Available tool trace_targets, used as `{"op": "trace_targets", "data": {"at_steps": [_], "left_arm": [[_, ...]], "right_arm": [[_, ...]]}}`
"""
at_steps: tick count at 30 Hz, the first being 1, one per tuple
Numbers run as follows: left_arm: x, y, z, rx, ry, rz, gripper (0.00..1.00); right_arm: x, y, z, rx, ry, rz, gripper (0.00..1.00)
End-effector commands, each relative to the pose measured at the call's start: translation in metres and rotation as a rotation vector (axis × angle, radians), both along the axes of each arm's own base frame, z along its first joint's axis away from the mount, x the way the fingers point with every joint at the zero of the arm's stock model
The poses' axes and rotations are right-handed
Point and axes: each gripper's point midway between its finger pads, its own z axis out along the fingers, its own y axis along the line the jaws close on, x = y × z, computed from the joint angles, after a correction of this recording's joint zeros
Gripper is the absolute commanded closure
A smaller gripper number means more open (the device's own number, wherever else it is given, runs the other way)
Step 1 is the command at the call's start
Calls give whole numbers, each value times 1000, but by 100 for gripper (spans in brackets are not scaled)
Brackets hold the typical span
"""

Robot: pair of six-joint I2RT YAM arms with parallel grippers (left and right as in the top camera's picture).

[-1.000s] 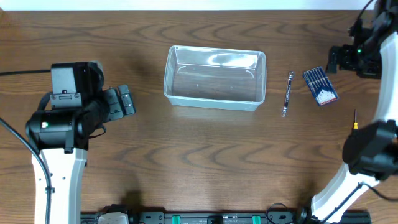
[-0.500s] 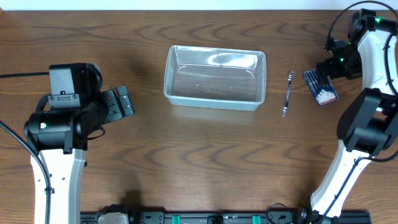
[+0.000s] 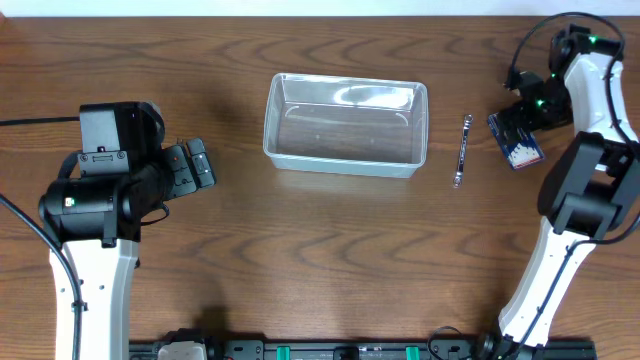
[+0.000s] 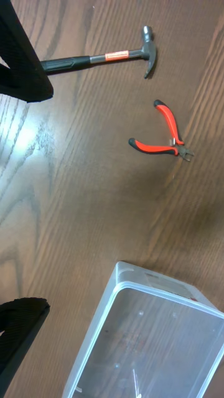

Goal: Pack container
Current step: 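Move the right gripper over the blue screwdriver set case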

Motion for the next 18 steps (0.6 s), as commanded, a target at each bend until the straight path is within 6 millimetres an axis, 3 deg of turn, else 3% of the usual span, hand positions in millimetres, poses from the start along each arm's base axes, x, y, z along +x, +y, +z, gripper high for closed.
{"op": "trace_targets", "data": {"at_steps": [1, 8, 18], "left_arm": [[-1, 2, 9, 0, -23, 20, 2], [-1, 2, 9, 0, -23, 20, 2], [-1, 2, 9, 0, -24, 20, 2]], "right_arm": [[4, 6, -10, 19, 7, 22, 1], [6, 6, -24, 18, 17, -2, 1], [12, 4, -26, 6, -4, -47, 1]]}}
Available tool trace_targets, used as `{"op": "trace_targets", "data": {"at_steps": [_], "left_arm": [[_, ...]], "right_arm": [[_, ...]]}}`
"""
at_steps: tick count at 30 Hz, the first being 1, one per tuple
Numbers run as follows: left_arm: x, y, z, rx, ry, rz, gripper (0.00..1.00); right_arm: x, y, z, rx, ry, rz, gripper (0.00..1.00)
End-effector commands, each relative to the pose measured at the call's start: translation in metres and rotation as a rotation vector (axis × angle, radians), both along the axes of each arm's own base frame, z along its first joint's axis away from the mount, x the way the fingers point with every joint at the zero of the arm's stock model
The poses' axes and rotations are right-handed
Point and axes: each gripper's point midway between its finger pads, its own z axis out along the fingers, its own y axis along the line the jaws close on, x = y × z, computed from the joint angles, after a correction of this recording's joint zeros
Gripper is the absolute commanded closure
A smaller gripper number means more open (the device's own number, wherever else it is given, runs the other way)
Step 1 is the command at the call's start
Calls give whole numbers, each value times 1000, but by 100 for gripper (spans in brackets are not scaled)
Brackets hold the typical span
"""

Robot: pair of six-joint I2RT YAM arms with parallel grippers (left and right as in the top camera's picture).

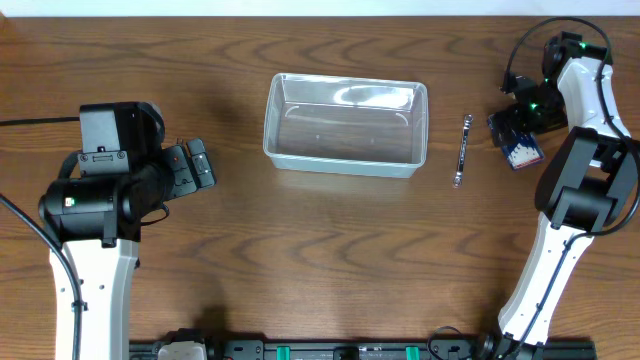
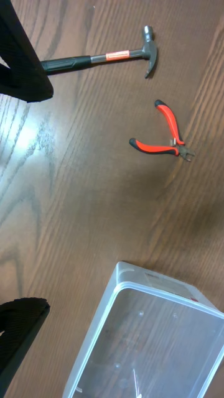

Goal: Pack container
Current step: 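Move the right gripper over the blue screwdriver set case, then grasp the blue screwdriver set case with the right gripper and lift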

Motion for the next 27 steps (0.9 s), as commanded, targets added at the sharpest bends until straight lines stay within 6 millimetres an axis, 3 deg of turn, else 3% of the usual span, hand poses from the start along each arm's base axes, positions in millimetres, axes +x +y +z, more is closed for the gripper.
{"op": "trace_targets", "data": {"at_steps": [1, 13, 20, 27], "left_arm": [[0, 2, 9, 0, -26, 20, 2], [0, 2, 9, 0, -26, 19, 2], [0, 2, 9, 1, -26, 20, 2], [0, 2, 9, 1, -26, 19, 2]], "right_arm": [[4, 5, -3, 6, -4, -11, 1], [-3, 9, -23, 19, 48, -8, 1], [-3, 15, -24, 21, 54, 5, 1], [-3, 17, -24, 17, 56, -47, 21]]}}
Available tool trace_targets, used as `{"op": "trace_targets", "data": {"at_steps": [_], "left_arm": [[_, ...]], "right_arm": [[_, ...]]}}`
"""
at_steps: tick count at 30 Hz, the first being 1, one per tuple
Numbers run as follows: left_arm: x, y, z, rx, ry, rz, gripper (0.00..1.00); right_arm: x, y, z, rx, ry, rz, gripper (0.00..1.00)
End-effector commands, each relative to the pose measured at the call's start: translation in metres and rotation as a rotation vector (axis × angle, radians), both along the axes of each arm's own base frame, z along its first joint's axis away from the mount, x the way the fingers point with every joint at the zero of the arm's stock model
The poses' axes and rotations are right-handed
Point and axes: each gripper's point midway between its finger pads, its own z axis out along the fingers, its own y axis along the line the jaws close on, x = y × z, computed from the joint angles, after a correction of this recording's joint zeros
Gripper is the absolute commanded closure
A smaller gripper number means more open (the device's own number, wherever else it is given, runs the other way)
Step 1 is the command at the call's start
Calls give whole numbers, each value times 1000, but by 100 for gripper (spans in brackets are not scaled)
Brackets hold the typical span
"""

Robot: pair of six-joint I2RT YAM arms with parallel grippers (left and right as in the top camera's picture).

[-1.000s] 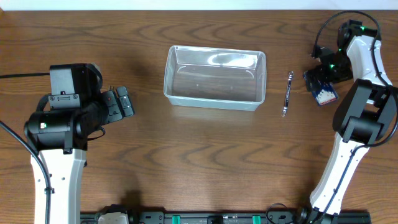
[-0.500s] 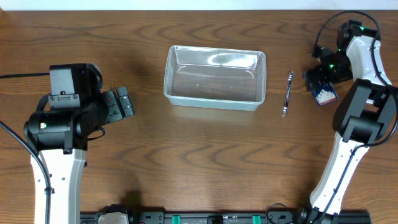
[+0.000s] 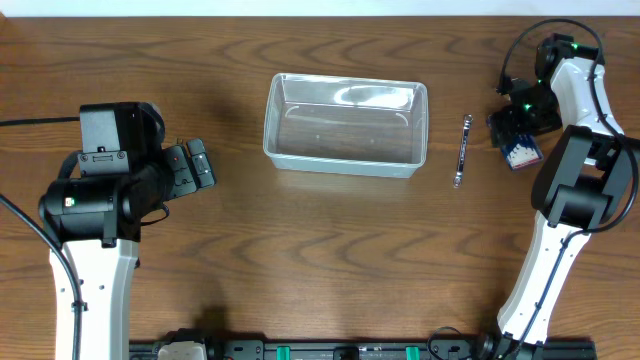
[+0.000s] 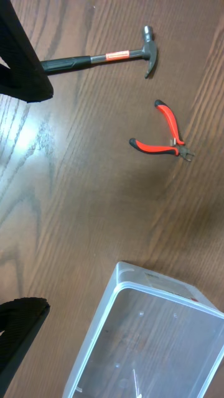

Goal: Pack container
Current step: 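Grasp the blue screwdriver set case with the right gripper and lift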

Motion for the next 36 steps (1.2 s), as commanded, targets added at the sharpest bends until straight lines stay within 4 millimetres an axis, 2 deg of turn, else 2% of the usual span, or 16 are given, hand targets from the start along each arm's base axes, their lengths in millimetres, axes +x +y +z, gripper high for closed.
{"op": "trace_targets", "data": {"at_steps": [1, 4, 10, 17, 19, 26, 28, 32, 36], "left_arm": [[0, 2, 9, 1, -26, 19, 1], [0, 2, 9, 1, -26, 19, 2], [0, 2, 9, 1, -26, 19, 2], [0, 2, 9, 1, -26, 19, 2], [0, 2, 9, 1, -26, 19, 2], [0, 3, 9, 2, -26, 19, 2], [0, 3, 9, 6, -26, 13, 1], [-1, 3, 9, 6, -25, 13, 1], [-1, 7, 9, 33, -25, 12, 2]], "right_arm": [[-2, 10, -16, 26, 32, -24, 20], [-2, 10, -16, 26, 34, -28, 22], [-2, 13, -16, 39, 32, -47, 36], [-1, 14, -15, 43, 29, -79, 44], [-1, 15, -15, 53, 27, -90, 51], [2, 17, -12, 61, 18, -124, 87], [4, 18, -7, 59, 6, -123, 99], [15, 18, 16, 47, -57, -128, 99], [29, 21, 56, 34, -149, -122, 99]]}}
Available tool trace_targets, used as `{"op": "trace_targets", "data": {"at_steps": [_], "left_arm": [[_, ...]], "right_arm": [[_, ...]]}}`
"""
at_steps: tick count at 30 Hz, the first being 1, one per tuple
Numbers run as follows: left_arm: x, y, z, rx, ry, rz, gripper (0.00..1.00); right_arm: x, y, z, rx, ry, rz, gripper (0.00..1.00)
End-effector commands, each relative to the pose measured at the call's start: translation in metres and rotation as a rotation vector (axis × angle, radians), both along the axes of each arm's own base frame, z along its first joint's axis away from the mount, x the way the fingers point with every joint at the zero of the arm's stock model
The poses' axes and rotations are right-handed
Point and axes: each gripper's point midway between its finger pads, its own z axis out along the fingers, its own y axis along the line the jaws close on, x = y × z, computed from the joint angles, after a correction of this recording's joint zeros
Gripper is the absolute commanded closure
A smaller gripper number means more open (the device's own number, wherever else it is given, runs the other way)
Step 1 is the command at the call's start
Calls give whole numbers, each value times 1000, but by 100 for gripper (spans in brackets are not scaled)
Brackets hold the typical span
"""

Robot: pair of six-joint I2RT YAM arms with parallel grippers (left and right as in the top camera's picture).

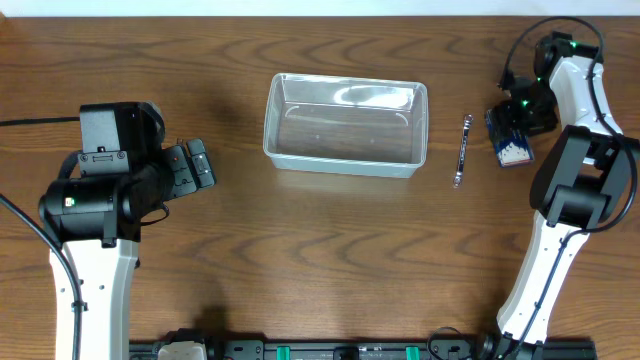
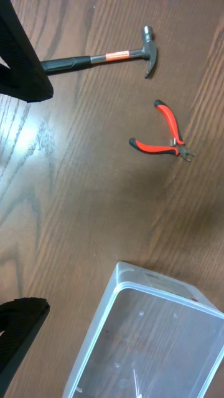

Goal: Pack container
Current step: 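Grasp the blue screwdriver set case with the right gripper and lift, then carry the case into the clear container and release it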

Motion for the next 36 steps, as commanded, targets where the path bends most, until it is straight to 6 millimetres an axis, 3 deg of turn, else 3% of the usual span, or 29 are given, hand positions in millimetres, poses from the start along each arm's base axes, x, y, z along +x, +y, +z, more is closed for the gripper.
{"op": "trace_targets", "data": {"at_steps": [1, 7, 10, 13, 16, 20, 25, 30, 36], "left_arm": [[-1, 9, 9, 44, -24, 21, 2], [0, 12, 9, 61, -28, 32, 2], [1, 12, 10, 61, -35, 32, 2], [3, 12, 11, 62, -42, 32, 2], [5, 13, 12, 62, -51, 32, 2], [5, 13, 13, 62, -55, 32, 2], [5, 13, 13, 62, -53, 32, 2], [5, 13, 13, 62, -53, 32, 1], [5, 13, 13, 62, -53, 32, 2]], "right_arm": [[24, 14, 64, -5, -155, 1, 99], [32, 50, 162, -29, -351, 71, 99], [33, 88, 211, -28, -475, 159, 99], [29, 147, 248, -3, -588, 367, 99], [16, 216, 260, 37, -642, 664, 99], [-2, 293, 247, 55, -641, 962, 99], [-4, 350, 211, 73, -619, 1149, 99], [-5, 372, 150, 155, -507, 1226, 99], [-17, 371, 79, 203, -313, 1222, 99]]}}
